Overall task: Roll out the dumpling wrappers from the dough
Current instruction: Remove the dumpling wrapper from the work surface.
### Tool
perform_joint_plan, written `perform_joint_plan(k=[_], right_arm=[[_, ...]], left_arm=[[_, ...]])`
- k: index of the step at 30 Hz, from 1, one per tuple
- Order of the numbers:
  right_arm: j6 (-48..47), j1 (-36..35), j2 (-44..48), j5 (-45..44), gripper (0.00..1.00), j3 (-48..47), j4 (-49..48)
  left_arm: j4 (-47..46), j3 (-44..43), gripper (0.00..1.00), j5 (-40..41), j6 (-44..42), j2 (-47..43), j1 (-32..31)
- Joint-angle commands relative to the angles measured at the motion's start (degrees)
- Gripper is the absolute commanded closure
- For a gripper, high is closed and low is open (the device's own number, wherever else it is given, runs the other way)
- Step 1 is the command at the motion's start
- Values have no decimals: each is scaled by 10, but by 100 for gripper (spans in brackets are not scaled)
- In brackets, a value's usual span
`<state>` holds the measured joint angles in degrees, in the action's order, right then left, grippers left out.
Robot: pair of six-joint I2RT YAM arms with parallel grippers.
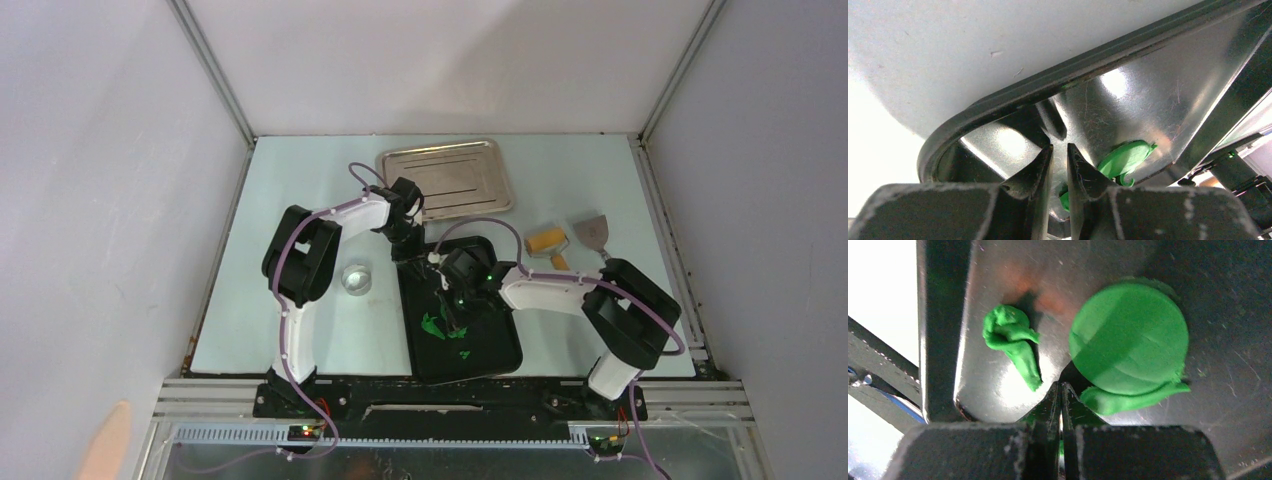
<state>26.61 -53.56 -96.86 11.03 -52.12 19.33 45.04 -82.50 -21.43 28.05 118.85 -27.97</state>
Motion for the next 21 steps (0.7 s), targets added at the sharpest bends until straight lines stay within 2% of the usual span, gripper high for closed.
perform_joint_plan(k=[1,15,21], right_arm=[[-1,14,40,-39,100,41,29],[-22,111,93,-54,100,82,35],[-26,131,128,-55,100,93,48]], left_arm=[[-14,16,78,57,-13,22,6],[-11,14,78,61,-16,22,6],[-9,11,78,62,-17,31,6]])
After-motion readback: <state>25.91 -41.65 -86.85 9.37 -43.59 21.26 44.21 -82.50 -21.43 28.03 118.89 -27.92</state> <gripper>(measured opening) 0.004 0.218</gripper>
